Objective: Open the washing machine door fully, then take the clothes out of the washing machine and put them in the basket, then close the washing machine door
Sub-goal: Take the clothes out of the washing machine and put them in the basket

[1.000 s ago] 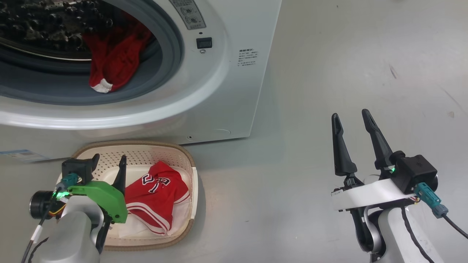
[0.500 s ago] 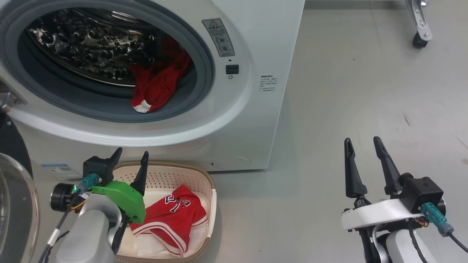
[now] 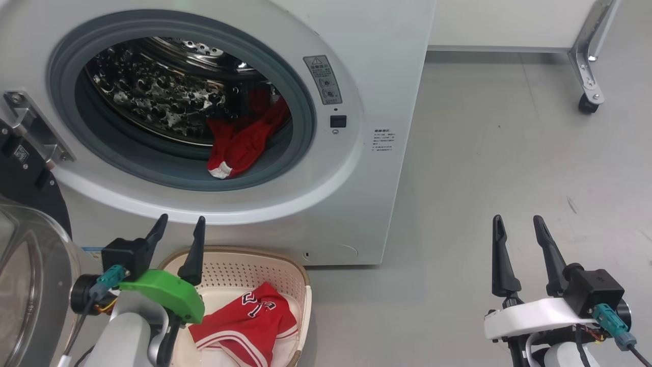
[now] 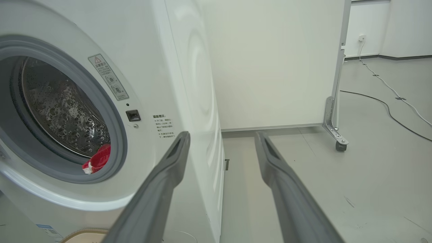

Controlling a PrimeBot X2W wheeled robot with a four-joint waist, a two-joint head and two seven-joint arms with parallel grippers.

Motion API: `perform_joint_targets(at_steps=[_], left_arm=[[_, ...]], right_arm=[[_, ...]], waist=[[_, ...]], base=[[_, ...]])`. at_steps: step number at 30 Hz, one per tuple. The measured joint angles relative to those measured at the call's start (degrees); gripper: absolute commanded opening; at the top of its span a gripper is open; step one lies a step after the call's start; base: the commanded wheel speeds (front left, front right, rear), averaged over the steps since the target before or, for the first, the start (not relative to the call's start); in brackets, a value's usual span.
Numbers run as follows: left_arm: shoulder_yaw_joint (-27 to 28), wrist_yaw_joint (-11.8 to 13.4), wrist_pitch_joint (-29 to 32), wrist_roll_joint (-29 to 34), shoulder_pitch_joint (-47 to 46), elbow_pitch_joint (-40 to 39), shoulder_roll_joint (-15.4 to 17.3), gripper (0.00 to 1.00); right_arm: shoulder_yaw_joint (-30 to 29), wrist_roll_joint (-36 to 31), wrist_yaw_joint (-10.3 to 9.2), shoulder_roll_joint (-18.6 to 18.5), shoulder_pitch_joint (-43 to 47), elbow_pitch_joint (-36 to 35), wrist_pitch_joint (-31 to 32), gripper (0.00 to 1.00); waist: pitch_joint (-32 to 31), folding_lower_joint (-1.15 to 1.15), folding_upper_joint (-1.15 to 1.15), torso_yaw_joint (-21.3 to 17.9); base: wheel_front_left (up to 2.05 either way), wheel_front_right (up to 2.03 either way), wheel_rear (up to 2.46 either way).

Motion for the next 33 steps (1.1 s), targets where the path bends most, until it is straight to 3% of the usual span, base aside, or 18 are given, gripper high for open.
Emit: perform_joint_targets(at_steps=[8,33], left_arm=[[1.92,0.86,-0.01,-1.34,4.59,-6.42,-0.82,1.0],[2.34,2.11,-0.15,0.73,10.86,-14.62,-1.29,1.0]], right_arm=[[-0.03,0.45,0.08,-0.01,1.22,-0.89,0.0,1.0],[0.54,0.49,0.1,-0.01,2.42,-2.01,0.0,1.0]], waist=[[-1.02,0.0,0.0,0.11],[-1.26,0.0,0.0,-0.62]], base=[[0.0,0.0,0.0],[0.0,0.0,0.0]])
